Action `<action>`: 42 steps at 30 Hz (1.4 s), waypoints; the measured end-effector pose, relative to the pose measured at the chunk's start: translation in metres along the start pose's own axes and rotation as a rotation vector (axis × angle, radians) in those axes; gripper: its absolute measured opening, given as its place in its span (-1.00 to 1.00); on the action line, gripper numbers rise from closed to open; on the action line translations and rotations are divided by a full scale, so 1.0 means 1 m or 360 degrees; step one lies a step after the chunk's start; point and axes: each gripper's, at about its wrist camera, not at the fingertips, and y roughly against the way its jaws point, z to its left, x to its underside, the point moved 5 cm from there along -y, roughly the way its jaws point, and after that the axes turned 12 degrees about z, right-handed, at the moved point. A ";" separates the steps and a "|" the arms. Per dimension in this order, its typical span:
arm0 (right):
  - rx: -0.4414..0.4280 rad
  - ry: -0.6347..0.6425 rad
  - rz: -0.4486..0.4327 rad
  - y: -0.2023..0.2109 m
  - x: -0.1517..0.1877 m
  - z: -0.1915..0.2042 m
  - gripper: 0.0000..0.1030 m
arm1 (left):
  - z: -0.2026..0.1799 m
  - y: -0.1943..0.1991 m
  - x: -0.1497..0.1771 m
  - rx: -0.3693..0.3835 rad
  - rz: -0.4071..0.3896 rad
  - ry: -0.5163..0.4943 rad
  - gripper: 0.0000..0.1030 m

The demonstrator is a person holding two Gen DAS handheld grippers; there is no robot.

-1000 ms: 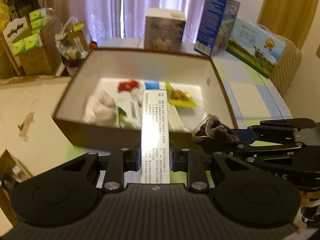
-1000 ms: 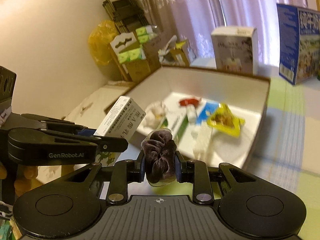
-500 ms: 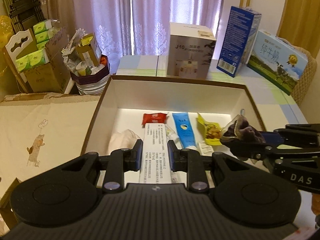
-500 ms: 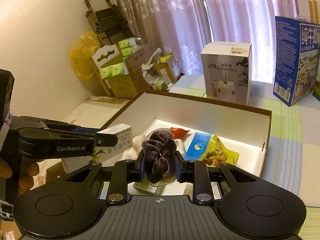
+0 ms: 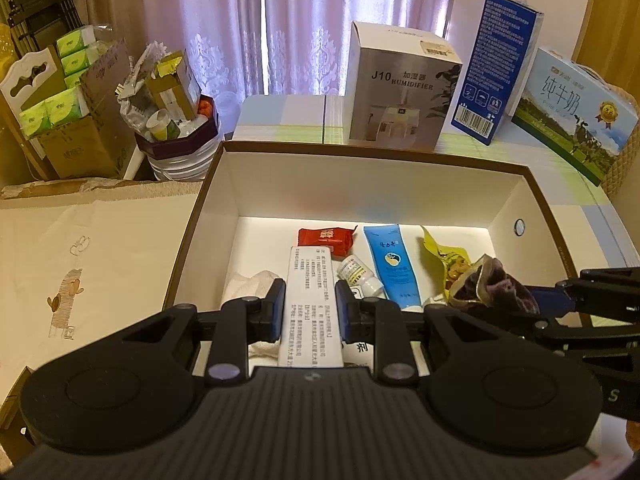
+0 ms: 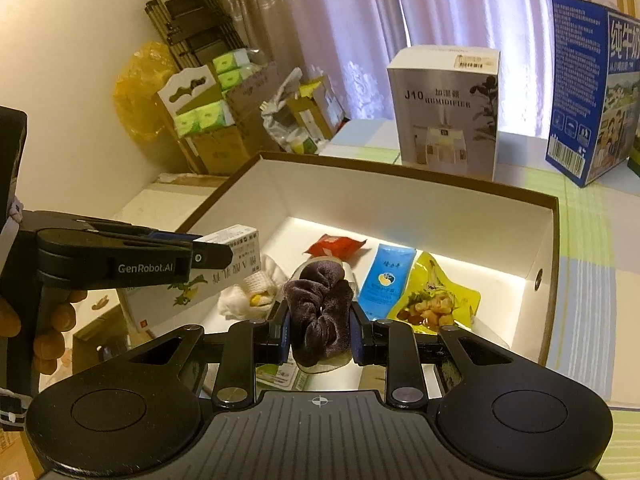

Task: Organize objects
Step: 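Open both grippers to drop the medicine box and scrunchie into the box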

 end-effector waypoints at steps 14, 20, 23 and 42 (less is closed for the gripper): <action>0.0018 -0.0056 0.0041 -0.019 -0.007 -0.005 -0.50 | 0.011 -0.025 0.001 0.0022 0.0024 -0.0042 0.05; 0.0018 -0.0063 0.0054 -0.024 -0.007 -0.004 -0.50 | 0.018 -0.027 0.005 0.0030 0.0064 -0.0020 0.12; 0.0016 -0.0058 0.0088 -0.027 -0.007 -0.002 -0.29 | 0.018 -0.026 0.005 0.0032 0.0065 -0.0025 0.21; 0.0112 -0.0110 0.0094 -0.009 0.009 -0.013 0.13 | 0.007 -0.011 0.014 0.0034 0.0064 -0.0083 0.64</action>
